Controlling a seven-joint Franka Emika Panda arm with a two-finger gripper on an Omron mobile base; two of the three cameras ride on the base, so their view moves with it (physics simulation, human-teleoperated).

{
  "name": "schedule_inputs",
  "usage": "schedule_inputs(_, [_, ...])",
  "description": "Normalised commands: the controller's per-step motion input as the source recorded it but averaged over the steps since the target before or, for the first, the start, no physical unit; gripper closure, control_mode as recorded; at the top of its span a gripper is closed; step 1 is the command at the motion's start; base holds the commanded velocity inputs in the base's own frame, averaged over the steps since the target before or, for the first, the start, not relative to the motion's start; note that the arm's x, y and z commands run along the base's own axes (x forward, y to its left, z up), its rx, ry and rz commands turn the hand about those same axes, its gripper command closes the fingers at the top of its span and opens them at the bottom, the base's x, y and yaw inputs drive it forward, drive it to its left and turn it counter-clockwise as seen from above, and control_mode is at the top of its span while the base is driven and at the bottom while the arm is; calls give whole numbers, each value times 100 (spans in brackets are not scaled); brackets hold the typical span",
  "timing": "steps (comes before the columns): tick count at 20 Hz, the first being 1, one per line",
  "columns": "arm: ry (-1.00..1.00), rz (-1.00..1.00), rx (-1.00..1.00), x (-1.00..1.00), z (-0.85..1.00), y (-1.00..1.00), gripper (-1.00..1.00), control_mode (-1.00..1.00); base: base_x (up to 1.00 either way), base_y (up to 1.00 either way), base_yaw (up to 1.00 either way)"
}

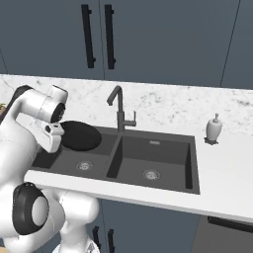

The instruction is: Pick the pan and sponge and place them into the sink. Then turn on the water.

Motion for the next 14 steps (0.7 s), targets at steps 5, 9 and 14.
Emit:
schedule_inputs(5, [8, -4, -18, 43, -24, 43, 100, -100, 0, 0, 0])
schedule_inputs(9, [3, 0, -17, 34, -42, 0, 100, -100, 0, 0, 0])
schedule_inputs(14, [-3, 0, -12, 23, -38, -4, 100, -100, 0, 0, 0])
